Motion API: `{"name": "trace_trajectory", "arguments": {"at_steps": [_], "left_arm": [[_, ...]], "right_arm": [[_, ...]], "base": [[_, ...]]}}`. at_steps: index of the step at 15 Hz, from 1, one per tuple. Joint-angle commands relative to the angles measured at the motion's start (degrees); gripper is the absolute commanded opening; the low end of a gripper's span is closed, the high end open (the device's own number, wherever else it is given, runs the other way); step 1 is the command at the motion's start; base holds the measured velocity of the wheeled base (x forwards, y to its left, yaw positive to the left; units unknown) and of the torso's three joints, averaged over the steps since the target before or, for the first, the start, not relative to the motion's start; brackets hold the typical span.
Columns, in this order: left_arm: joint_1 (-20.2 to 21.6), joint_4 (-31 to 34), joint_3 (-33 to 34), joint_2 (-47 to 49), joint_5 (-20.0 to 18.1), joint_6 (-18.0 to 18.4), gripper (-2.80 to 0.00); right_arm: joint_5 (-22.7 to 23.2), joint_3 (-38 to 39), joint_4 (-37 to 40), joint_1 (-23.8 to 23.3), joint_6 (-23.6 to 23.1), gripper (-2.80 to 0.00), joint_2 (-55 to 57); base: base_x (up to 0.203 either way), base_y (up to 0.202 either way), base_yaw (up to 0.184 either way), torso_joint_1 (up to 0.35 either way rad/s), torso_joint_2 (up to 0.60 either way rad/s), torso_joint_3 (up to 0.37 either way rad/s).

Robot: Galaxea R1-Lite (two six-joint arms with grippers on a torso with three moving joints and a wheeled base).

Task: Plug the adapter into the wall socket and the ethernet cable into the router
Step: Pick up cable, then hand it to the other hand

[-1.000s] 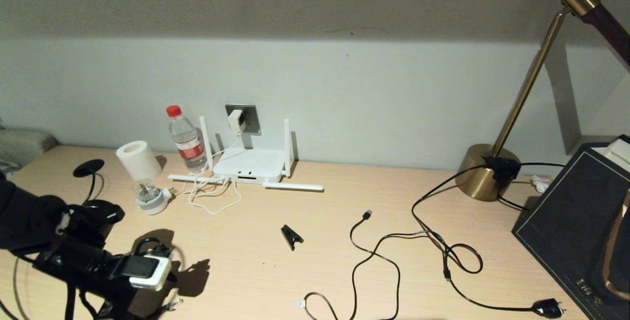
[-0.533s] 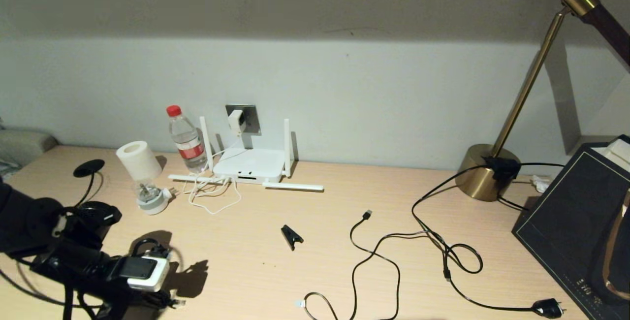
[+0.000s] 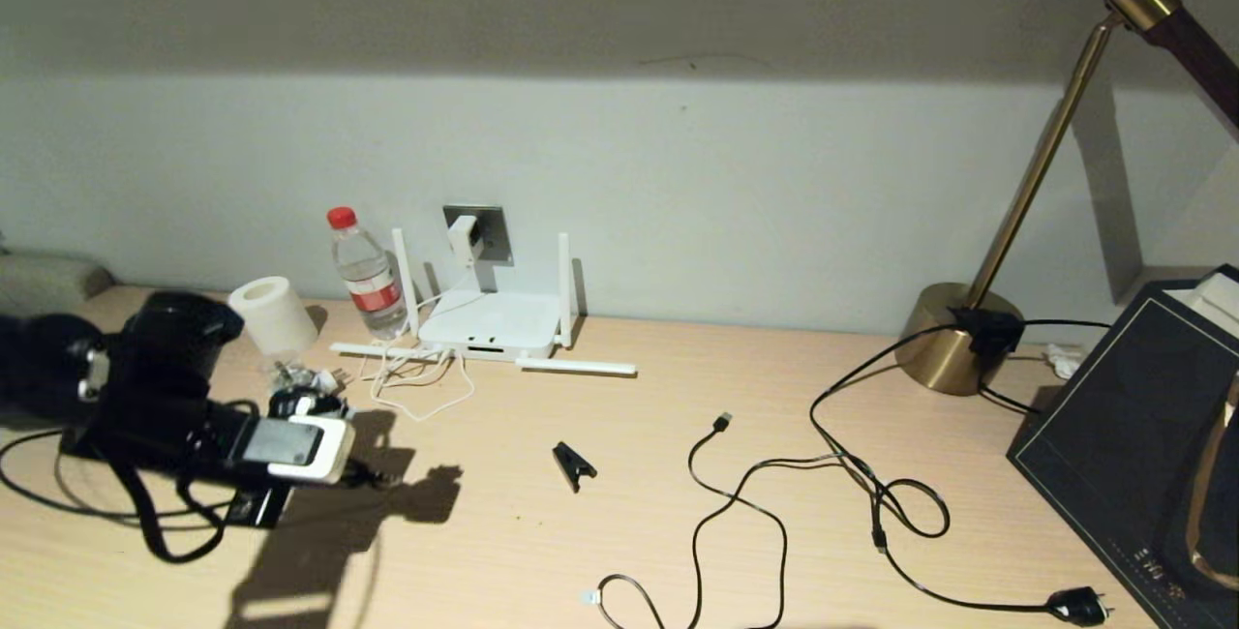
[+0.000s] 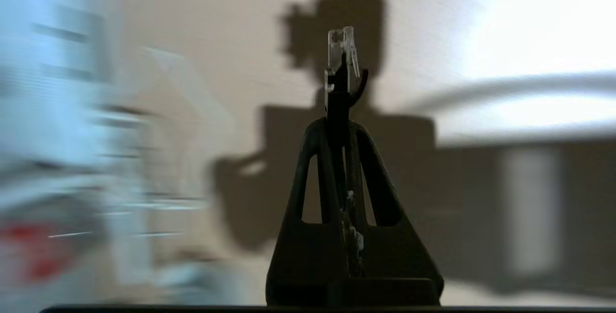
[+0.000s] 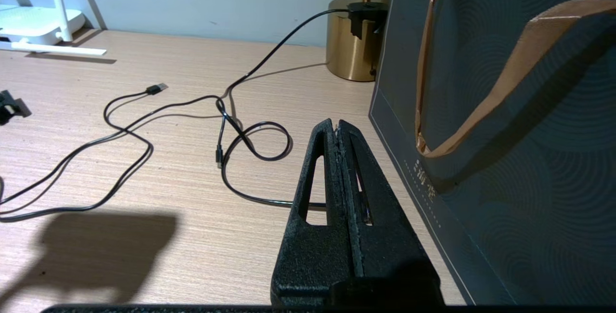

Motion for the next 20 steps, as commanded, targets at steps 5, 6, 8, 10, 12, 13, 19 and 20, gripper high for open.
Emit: {"name": "trace_trajectory", "arguments": {"at_steps": [5,6,8,10,12,13,19,20], "left_arm": [[-17.25,-0.59,-24.75,-4.61,-0.22,-16.18,-2.80],[-18.15,-1.06,-24.91,-5.71,1.40,-16.78,-2.80],[-19.10,-1.06,-24.63,-7.60,4.52,-19.46,-2.80],[-19.26,-2.51,-24.70,-7.80,6.90,-23.22,-2.80],[-20.45,-4.86,-23.27,-8.42,6.92,-23.34,-2.80],[-20.89,-6.31,-21.17,-9.74,6.91,-23.40,-2.80],[-23.98,-12.99,-17.50,-9.31,6.67,-23.44,-2.80],[-24.22,-13.73,-17.57,-9.03,6.39,-23.44,-2.80]], "right_arm": [[0.06,2.02,0.02,0.02,-0.02,-2.80,0.09],[0.06,2.02,-0.07,0.02,-0.02,-2.80,0.09],[0.06,2.02,-0.07,0.02,-0.02,-2.80,0.09],[0.20,2.11,0.02,0.02,-0.82,-2.80,0.09],[0.23,2.02,-0.07,0.02,-1.07,-2.80,0.09],[0.13,2.00,0.01,0.02,-0.64,-2.80,0.09],[6.17,-14.80,3.84,0.00,2.95,-2.80,8.16],[9.04,-17.99,4.68,0.01,4.96,-2.80,14.03]], "base": [[0.000,0.000,0.000,0.000,0.00,0.000],[0.000,0.000,0.000,0.000,0.00,0.000],[0.000,0.000,0.000,0.000,0.00,0.000],[0.000,0.000,0.000,0.000,0.00,0.000],[0.000,0.000,0.000,0.000,0.00,0.000],[0.000,0.000,0.000,0.000,0.00,0.000],[0.000,0.000,0.000,0.000,0.00,0.000],[0.000,0.000,0.000,0.000,0.00,0.000]]}}
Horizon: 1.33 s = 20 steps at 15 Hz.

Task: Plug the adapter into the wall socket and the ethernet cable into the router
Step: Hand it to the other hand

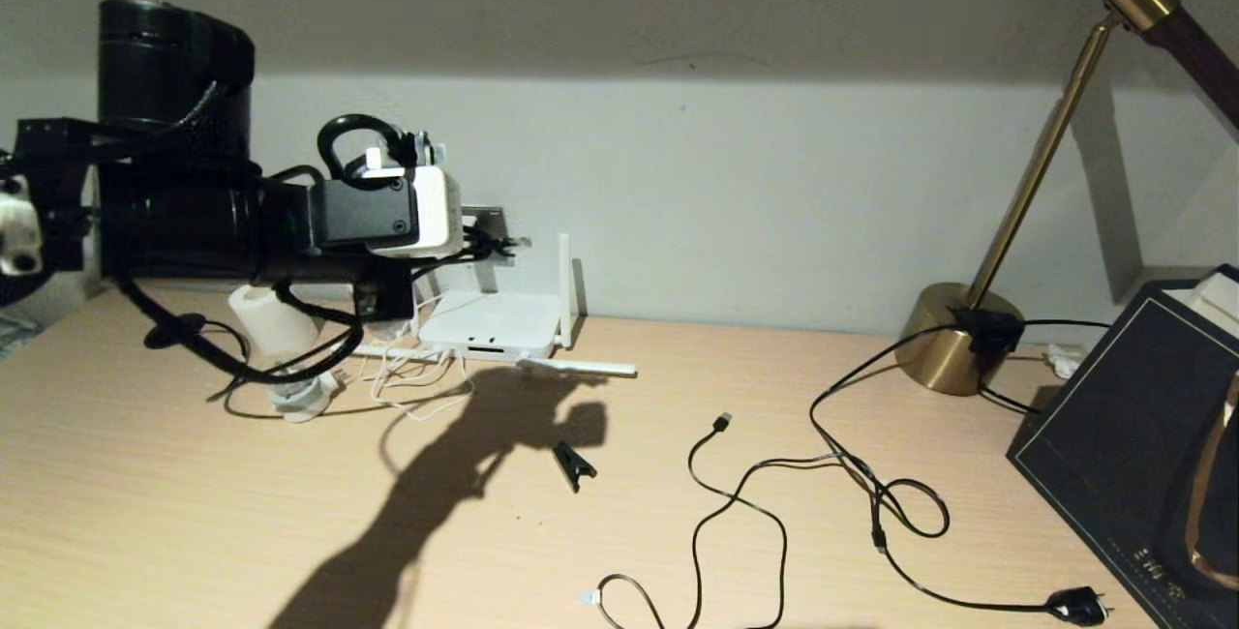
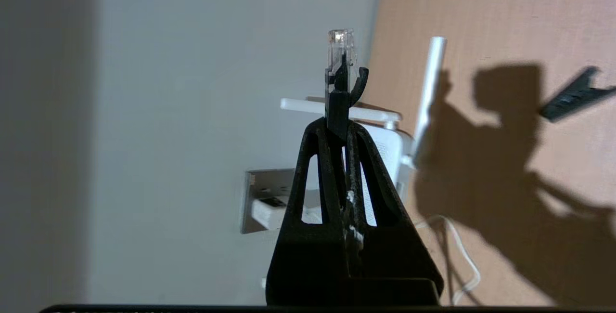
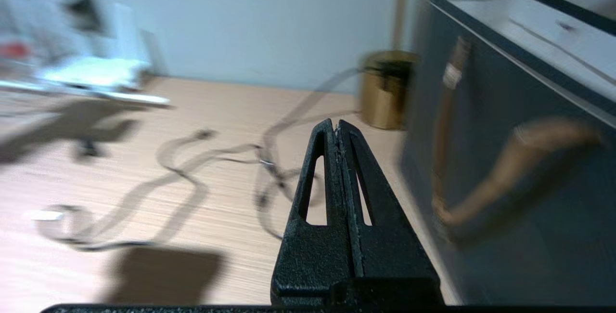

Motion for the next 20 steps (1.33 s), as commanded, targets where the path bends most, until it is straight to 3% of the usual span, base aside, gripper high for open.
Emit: {"name": "trace_trajectory", "arguments": {"at_steps": [1,4,5,8,9,12,14,18,20], "left_arm": [[-0.50,-0.68,0.16,1.21,-1.05,0.42,-2.80],[-2.03,-0.64,3.56,-0.76,-3.15,-0.45,-2.80],[-2.58,-0.73,5.42,-1.38,-3.89,-2.39,-2.80],[-4.91,-0.97,7.90,-1.95,-7.22,-5.17,-2.80],[-6.34,-1.01,7.31,-1.33,-7.22,-5.26,-2.80],[-9.11,-3.23,5.63,0.83,-7.18,-5.97,-2.80],[-10.02,-4.28,4.85,1.57,-7.04,-6.08,-2.80],[-10.57,-4.28,2.92,2.01,-6.32,-6.00,-2.80],[-10.80,-4.28,1.25,2.46,-6.16,-5.97,-2.80]], "right_arm": [[6.16,-7.91,0.65,0.08,3.44,-2.80,16.65],[15.16,-15.59,-5.70,0.92,7.18,-2.80,42.12],[17.08,-18.02,-8.39,2.01,7.98,-2.80,49.22],[20.96,-26.88,-14.75,9.07,9.94,-2.80,66.70],[20.83,-29.34,-15.97,12.05,10.29,0.00,70.65],[18.96,-33.91,-22.52,22.33,10.95,0.00,77.65],[17.37,-34.56,-27.98,25.32,11.00,0.00,79.03],[15.34,-38.42,-28.59,32.23,11.22,0.00,81.25],[11.18,-40.43,-28.61,35.83,10.79,0.00,81.67]], "base": [[0.000,0.000,0.000,0.000,0.00,0.000],[0.000,0.000,0.000,0.000,0.00,0.000],[0.000,0.000,0.000,0.000,0.00,0.000],[0.000,0.000,0.000,0.000,0.00,0.000],[0.000,0.000,0.000,0.000,0.00,0.000],[0.000,0.000,0.000,0.000,0.00,0.000],[0.000,0.000,0.000,0.000,0.00,0.000],[0.000,0.000,0.000,0.000,0.00,0.000],[0.000,0.000,0.000,0.000,0.00,0.000]]}}
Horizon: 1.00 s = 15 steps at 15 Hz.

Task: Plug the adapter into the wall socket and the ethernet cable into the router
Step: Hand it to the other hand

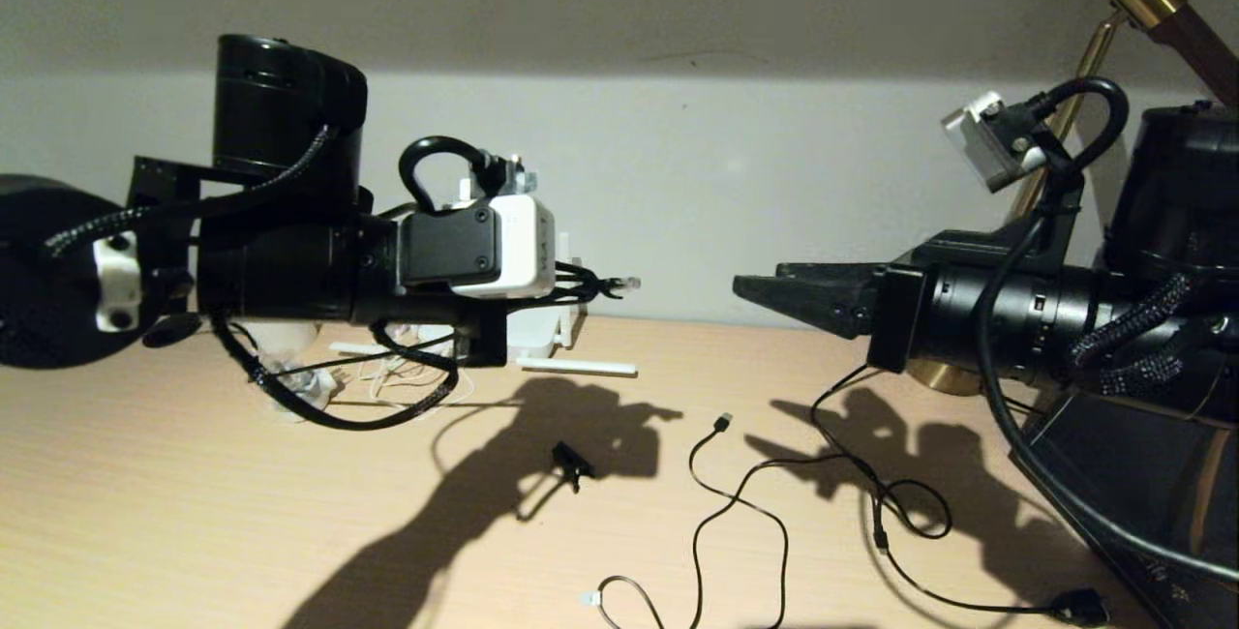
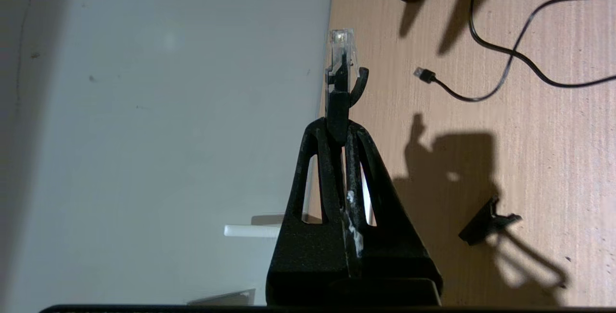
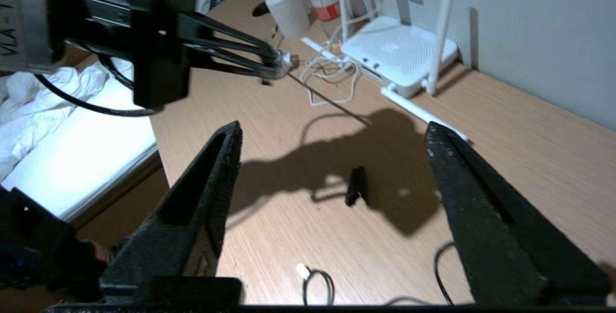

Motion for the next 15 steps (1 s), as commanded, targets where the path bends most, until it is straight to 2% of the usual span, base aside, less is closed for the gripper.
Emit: {"name": "trace_trajectory", "arguments": {"at_steps": [1,2,8,15], "left_arm": [[-0.84,0.00,-2.39,0.86,-0.11,0.40,-2.80],[-1.36,0.00,-3.48,1.35,-0.11,0.45,-2.80],[-6.80,0.08,-9.56,4.51,2.56,0.90,-2.80],[-8.40,-0.62,-11.83,6.08,3.67,1.13,-2.80]], "right_arm": [[-5.45,-2.37,-0.30,3.47,-0.46,0.00,1.45],[-7.28,-3.47,-0.32,4.02,-0.68,0.00,1.74],[-8.88,-4.43,-0.29,4.20,-1.02,0.00,1.29],[-10.18,-4.67,-0.33,4.20,-1.90,0.00,0.85]], "base": [[0.000,0.000,0.000,0.000,0.00,0.000],[0.000,0.000,0.000,0.000,0.00,0.000],[0.000,0.000,0.000,0.000,0.00,0.000],[0.000,0.000,0.000,0.000,0.00,0.000]]}}
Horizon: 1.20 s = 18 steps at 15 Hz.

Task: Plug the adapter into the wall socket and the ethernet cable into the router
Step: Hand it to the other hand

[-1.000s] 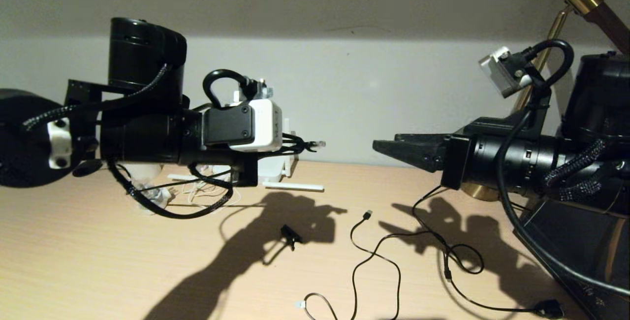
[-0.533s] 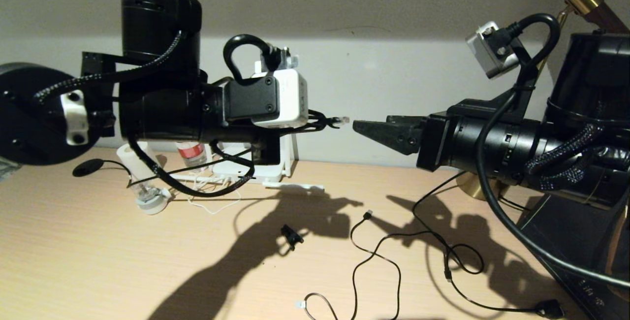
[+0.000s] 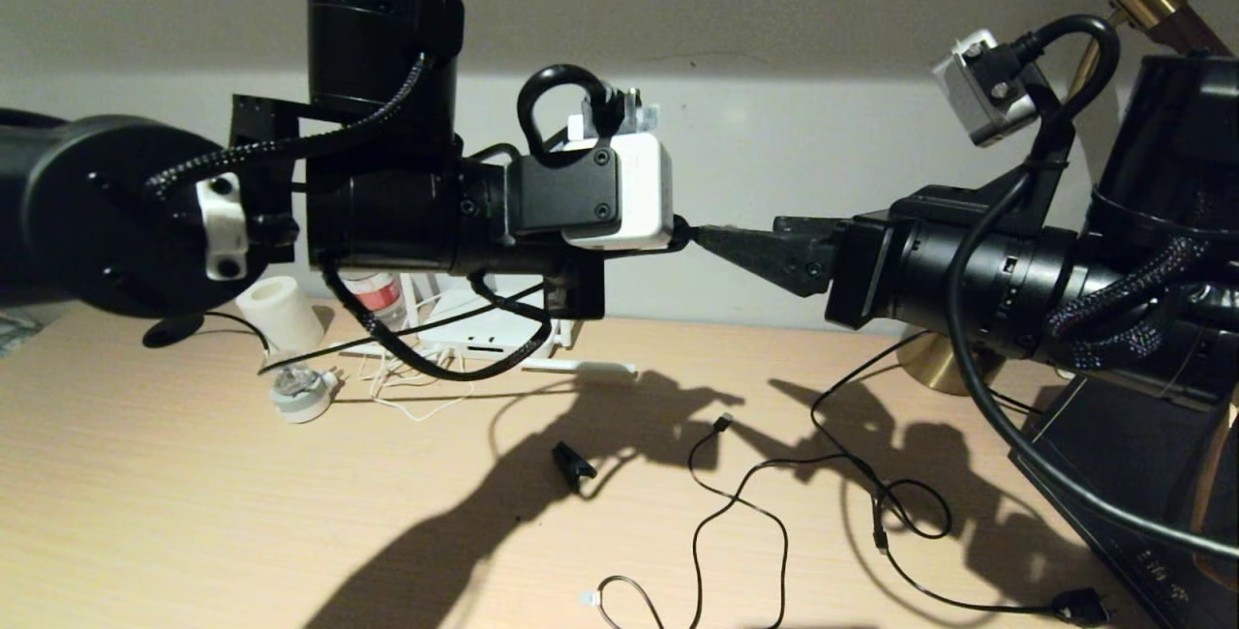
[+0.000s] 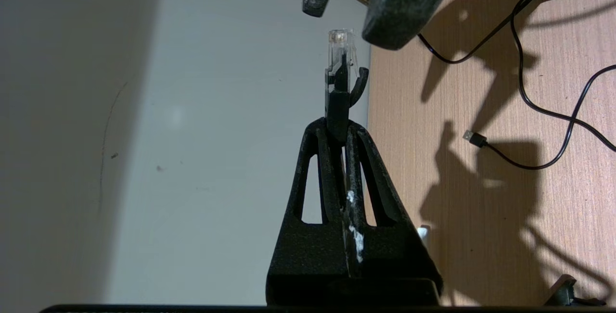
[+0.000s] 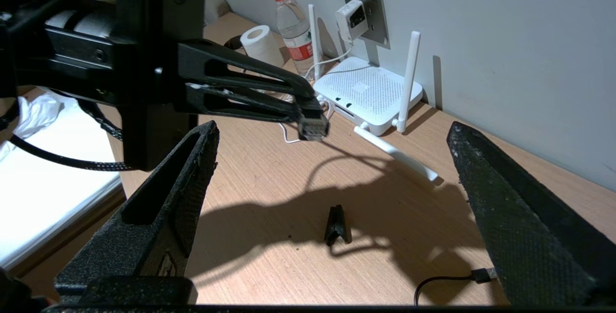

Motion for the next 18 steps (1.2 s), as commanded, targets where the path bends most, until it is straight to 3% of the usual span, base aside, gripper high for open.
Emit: {"name": "trace_trajectory", "arguments": {"at_steps": [1,9,18], "left_arm": [[-0.24,-0.11,-0.17,0.49,-0.11,1.20,-2.80],[-0.25,-0.22,-0.11,-0.13,-0.19,3.13,-2.80],[-0.66,-0.30,-0.23,-1.45,-0.46,2.86,-2.80]], "right_arm": [[0.08,-0.15,-0.19,0.05,0.05,0.00,-0.25],[0.00,-0.32,-0.11,0.20,0.05,0.00,0.19],[0.17,-1.47,-0.19,0.20,0.67,0.00,1.60]], "base": [[0.000,0.000,0.000,0.000,0.00,0.000],[0.000,0.000,0.000,0.000,0.00,0.000],[0.000,0.000,0.000,0.000,0.00,0.000]]}}
